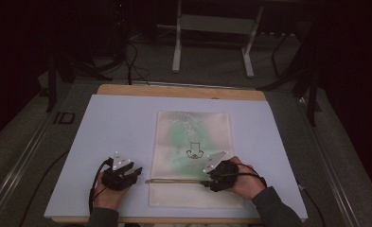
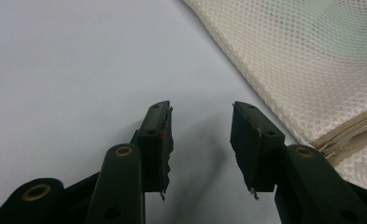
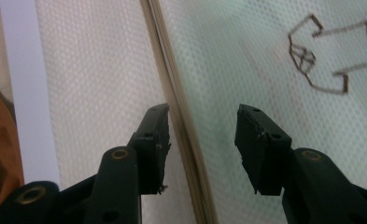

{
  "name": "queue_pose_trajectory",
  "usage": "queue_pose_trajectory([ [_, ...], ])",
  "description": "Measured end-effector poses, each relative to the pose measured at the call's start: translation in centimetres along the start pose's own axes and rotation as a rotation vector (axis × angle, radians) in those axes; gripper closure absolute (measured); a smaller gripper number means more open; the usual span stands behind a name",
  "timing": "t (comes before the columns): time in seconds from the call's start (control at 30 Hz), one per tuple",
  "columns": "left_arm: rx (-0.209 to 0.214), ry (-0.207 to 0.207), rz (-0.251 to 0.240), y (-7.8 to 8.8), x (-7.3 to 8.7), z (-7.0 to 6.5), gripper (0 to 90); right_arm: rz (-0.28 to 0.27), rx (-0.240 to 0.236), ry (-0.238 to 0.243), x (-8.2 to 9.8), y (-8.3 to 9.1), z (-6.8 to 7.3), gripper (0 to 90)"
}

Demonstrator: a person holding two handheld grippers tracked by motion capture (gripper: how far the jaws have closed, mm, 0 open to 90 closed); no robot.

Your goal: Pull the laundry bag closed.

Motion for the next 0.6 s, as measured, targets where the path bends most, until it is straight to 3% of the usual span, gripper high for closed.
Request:
queue_pose_trajectory([
  [0.6,-0.005,0.008,-0.002,0.0,0.1,0.2,57.2,-0.005,-0.051,0.07,-4.0,-1.9,2.1,53.1],
])
Point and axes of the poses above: each handheld gripper's, and its own axes: y roughly backward along the jaws, x roughly out of its underside, z roughly to its left, the point moved 8 cm from there along -y, roughly forward along the jaws, and after that the axes turned 12 degrees about -y, right-handed, at the moved point
